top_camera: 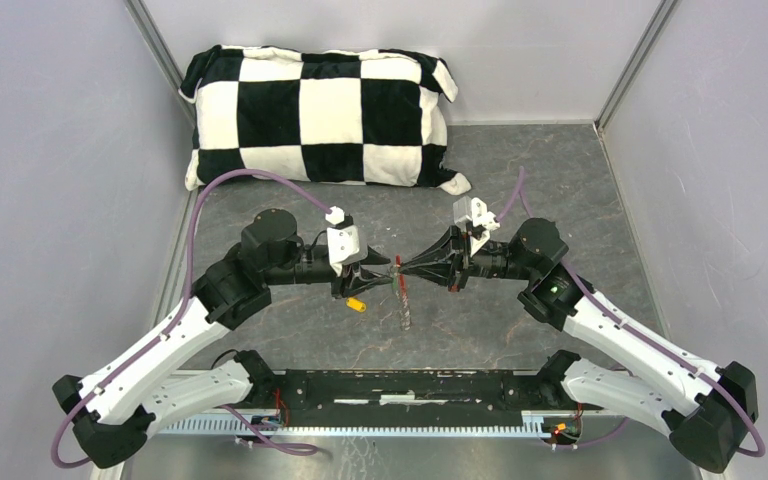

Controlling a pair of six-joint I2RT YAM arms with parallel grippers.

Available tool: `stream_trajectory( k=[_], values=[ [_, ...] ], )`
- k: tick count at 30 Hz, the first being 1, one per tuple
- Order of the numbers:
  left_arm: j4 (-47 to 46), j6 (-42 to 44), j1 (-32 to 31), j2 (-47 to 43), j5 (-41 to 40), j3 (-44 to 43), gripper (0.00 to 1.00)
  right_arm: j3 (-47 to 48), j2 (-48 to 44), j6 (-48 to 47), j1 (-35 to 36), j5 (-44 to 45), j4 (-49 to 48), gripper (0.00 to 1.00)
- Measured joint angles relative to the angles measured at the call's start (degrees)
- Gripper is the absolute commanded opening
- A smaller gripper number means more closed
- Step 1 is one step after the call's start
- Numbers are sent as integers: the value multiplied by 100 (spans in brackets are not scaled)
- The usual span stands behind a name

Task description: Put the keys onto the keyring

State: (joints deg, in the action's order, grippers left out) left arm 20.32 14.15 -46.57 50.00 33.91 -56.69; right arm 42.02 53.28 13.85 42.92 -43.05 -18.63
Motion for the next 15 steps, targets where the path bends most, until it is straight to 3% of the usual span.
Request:
stream_trajectory(
  k=[3, 7, 14, 15],
  values=[
    [-90, -2, 0, 2, -68, 13, 40, 0, 22, 7, 13, 0, -15, 1],
    [-192, -31, 0, 52, -83, 13, 27, 0, 42, 26, 22, 0, -63, 1],
    [-212, -37, 0, 96, -68, 31, 23, 0, 46, 44, 22, 7, -98, 1],
    [-210, -39, 0, 98, -59, 33, 19, 0, 46, 46, 22, 7, -98, 1]
  ],
)
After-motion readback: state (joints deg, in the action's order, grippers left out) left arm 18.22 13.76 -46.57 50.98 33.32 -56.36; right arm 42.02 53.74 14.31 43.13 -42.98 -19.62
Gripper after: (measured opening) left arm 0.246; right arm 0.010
